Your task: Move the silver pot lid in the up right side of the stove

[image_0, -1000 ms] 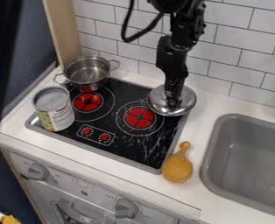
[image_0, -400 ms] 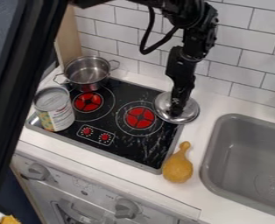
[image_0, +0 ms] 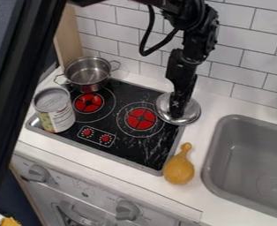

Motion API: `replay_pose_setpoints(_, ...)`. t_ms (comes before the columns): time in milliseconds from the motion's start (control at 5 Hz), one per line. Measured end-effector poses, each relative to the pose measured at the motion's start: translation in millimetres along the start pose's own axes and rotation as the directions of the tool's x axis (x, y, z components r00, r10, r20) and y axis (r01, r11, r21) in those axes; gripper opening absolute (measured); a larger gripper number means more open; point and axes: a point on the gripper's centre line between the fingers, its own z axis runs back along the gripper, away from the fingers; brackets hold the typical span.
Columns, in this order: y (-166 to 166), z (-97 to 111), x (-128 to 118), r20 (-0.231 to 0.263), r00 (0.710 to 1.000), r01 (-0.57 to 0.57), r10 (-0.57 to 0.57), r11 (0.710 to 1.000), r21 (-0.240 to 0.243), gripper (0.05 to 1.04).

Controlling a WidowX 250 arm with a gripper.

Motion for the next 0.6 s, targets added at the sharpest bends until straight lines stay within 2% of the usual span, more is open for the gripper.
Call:
replay_pose_setpoints(200,1,9,1,-0.003,1.0,-0.005,0.005,1.0,-0.01,1.009)
replay_pose_setpoints(600,9,57,8,-0.023,0.999,-0.044,0.042,0.994,-0.098,1.001)
